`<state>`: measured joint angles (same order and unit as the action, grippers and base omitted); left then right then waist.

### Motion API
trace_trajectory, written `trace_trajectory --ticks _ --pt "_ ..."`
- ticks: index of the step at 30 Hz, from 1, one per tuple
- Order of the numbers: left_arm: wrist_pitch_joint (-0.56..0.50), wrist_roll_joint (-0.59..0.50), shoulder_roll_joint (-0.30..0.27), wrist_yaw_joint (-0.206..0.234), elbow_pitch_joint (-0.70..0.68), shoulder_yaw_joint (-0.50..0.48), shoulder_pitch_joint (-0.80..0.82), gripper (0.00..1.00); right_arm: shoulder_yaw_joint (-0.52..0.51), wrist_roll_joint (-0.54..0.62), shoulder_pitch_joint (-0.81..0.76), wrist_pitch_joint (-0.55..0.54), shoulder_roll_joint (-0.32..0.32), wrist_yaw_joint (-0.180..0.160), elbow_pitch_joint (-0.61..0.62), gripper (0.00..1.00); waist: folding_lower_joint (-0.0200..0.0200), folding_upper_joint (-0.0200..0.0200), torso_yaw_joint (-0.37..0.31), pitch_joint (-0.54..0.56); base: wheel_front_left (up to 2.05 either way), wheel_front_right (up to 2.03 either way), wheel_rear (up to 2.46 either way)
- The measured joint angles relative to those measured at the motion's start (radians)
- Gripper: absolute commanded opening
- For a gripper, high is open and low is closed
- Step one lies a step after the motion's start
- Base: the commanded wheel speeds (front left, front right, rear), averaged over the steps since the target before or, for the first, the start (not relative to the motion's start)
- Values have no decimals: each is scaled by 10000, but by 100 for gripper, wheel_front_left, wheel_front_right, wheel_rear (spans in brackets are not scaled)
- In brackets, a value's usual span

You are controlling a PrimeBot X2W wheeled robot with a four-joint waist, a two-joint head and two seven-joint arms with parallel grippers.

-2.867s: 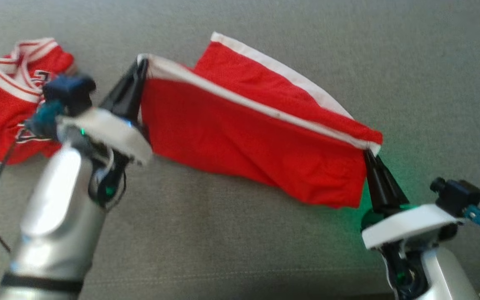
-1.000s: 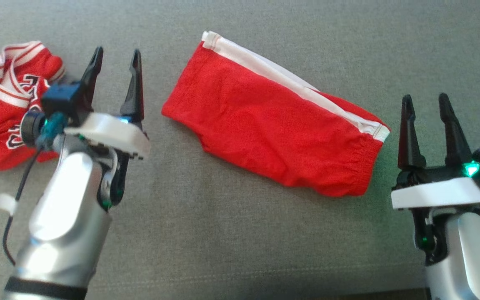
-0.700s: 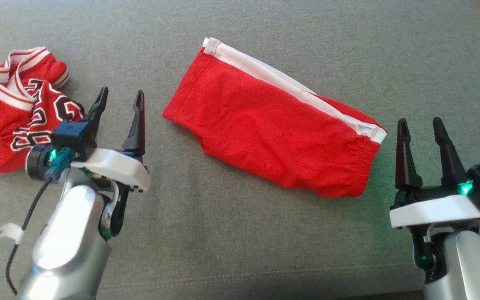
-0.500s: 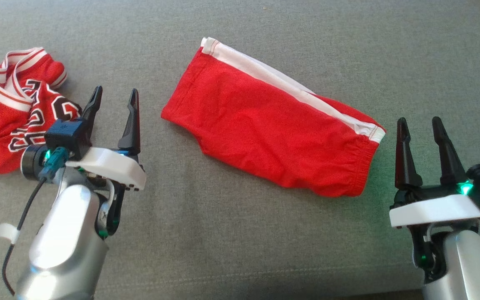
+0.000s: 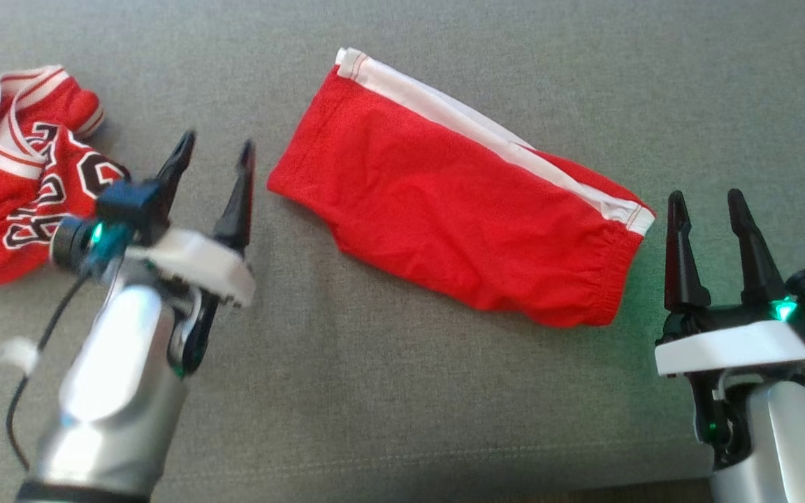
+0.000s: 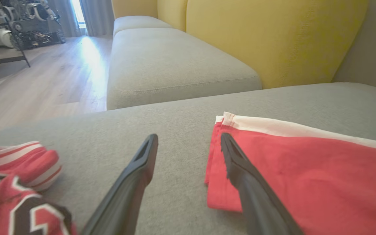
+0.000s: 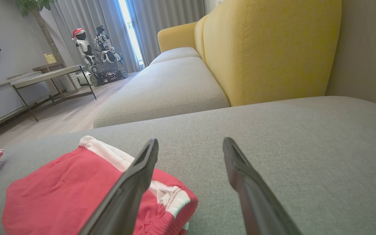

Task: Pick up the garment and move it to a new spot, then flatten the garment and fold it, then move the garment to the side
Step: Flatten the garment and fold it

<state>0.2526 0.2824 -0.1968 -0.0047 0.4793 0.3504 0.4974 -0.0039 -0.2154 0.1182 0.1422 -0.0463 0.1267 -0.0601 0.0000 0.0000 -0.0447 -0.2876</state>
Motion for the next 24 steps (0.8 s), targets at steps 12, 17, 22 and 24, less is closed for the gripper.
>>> trace_trajectory --ticks 12,17,22,24 --pt "-688 299 514 -1114 3645 926 2117 100 69 286 388 -107 0 0 221 100 0 0 -370 -685 0 0 0" --pt "-982 732 625 -1197 4518 1243 2627 100 25 322 387 -105 0 0 217 100 0 0 -495 -762 0 0 0" --pt "-1570 1475 731 -1252 4681 2038 2986 0 8 299 385 -104 0 0 199 100 0 0 -508 -753 0 0 0" --pt "-1615 1843 683 -1260 4652 2297 3012 0 10 293 385 -104 0 0 190 100 0 0 -525 -739 0 0 0"
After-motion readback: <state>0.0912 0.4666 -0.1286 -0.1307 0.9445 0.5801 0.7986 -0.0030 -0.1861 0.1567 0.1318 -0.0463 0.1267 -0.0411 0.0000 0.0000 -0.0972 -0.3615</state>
